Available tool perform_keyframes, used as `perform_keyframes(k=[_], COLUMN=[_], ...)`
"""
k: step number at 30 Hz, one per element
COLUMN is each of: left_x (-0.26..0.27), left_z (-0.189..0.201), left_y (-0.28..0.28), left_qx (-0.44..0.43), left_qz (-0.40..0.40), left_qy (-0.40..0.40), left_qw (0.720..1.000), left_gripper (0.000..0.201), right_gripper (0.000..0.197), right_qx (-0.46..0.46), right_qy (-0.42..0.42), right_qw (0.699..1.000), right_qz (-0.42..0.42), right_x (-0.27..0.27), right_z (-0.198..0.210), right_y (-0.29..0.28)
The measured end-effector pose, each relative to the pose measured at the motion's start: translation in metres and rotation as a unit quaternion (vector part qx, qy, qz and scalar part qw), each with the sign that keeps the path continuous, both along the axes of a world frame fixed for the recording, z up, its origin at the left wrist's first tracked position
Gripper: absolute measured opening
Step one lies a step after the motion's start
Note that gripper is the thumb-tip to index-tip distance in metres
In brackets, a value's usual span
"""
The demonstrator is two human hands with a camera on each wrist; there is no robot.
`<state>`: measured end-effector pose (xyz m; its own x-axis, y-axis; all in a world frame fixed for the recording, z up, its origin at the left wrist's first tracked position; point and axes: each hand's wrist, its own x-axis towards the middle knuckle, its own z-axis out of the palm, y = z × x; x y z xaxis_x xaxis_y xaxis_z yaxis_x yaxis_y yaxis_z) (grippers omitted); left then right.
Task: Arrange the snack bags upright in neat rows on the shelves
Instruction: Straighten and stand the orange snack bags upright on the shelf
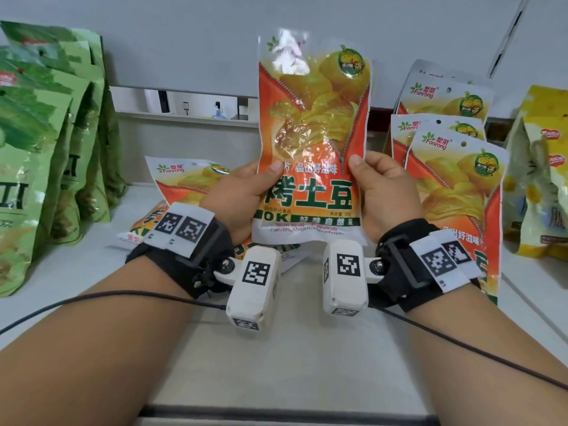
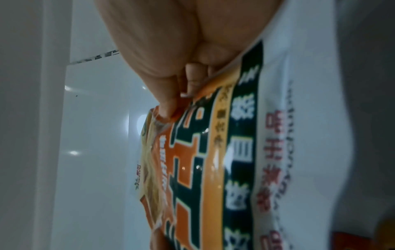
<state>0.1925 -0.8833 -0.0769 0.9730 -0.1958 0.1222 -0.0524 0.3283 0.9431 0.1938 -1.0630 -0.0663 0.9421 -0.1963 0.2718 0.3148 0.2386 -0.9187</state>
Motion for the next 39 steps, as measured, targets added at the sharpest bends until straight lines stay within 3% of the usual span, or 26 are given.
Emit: perform_keyframes(k=[3, 7, 10, 20, 29, 32, 36, 39], left_x=[0.004, 0.009, 0.008, 0.005, 0.003, 0.003, 0.004, 0.003], left_z=[0.000, 0.000, 0.001, 0.003, 0.006, 0.007, 0.006, 0.005], left_y=[0.004, 0.008, 0.008, 0.000, 0.002, 0.003, 0.007, 0.009], left_qx=[-0.044, -0.121, -0.148, -0.179, -0.177, -0.182, -0.191, -0.171], left_qz=[0.036, 0.064, 0.057, 0.078, 0.077, 0.094, 0.123, 0.117], left_qy=[-0.005, -0.034, -0.045, 0.017, 0.017, 0.024, 0.027, 0.023], left_qw=[0.998, 0.990, 0.986, 0.980, 0.981, 0.978, 0.974, 0.978], left_gripper=[0.019, 0.022, 0.023, 0.053, 0.052, 0.050, 0.043, 0.044], right_gripper=[0.015, 0.026, 0.018, 0.019, 0.011, 0.020, 0.004, 0.011], right_qx=[-0.008, -0.034, -0.083, -0.075, -0.010, -0.012, -0.040, -0.122], right_qy=[0.067, 0.132, 0.129, 0.109, 0.133, 0.132, 0.120, 0.066], right_qw=[0.998, 0.983, 0.973, 0.980, 0.979, 0.980, 0.991, 0.990], right_qz=[0.011, 0.124, 0.174, 0.147, 0.154, 0.148, 0.049, -0.020], right_x=[0.001, -0.005, -0.009, -0.009, -0.008, -0.007, -0.004, -0.003], right_z=[0.000, -0.003, -0.009, -0.008, -0.005, -0.004, -0.004, -0.004], right_y=[-0.001, 0.004, 0.014, 0.017, 0.017, 0.017, 0.011, 0.006])
